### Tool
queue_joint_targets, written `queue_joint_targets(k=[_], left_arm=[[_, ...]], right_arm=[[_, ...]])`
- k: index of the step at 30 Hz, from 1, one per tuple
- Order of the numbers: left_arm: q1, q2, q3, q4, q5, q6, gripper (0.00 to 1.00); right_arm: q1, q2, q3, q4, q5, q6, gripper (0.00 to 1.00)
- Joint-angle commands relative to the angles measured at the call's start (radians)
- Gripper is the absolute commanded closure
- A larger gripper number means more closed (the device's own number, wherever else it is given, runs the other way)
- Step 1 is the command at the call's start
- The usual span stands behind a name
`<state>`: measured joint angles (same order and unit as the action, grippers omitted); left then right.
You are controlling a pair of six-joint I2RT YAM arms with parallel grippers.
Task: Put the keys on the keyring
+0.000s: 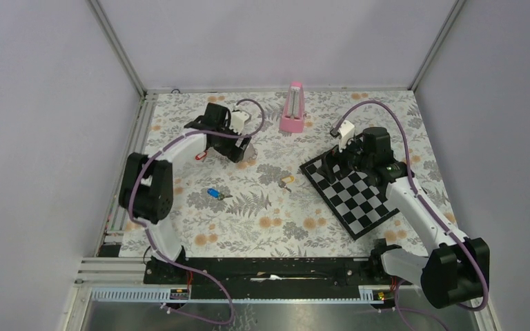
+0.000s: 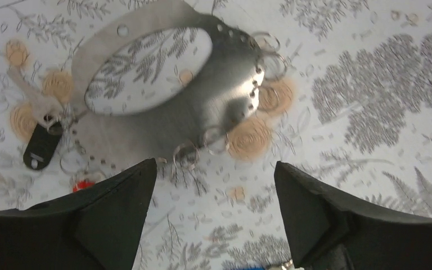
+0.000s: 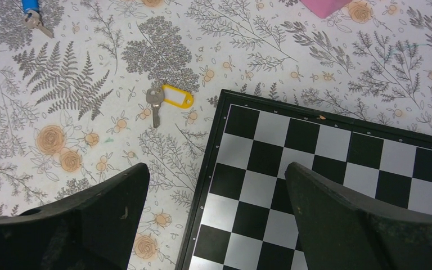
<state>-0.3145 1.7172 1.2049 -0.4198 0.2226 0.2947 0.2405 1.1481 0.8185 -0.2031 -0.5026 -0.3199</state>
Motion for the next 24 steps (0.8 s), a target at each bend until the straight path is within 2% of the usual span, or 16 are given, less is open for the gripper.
queue_joint_targets(k=[1, 5, 10, 24], left_arm=[[0.002, 0.155, 0.196, -0.132, -0.012, 0.016, 0.18], [0.012, 0.257, 0.275, -0.187, -0.031, 0.026, 0.25], [0.062, 0.309, 0.339, -0.272, 0.046, 0.01, 0.3], [0.158, 0.251, 0.267, -0.276, 0.094, -0.029, 0.33]], right_arm=[[-0.001, 0.018, 0.01, 0.009, 0.039, -0.042, 0.01], [-0.001, 0.048, 0.01, 0.007, 0.05, -0.051, 0.01], [-0.001, 0.074, 0.012, 0.005, 0.046, -0.053, 0.01], [-0.001, 0.078, -0.005, 0.013, 0.055, -0.077, 0.01]])
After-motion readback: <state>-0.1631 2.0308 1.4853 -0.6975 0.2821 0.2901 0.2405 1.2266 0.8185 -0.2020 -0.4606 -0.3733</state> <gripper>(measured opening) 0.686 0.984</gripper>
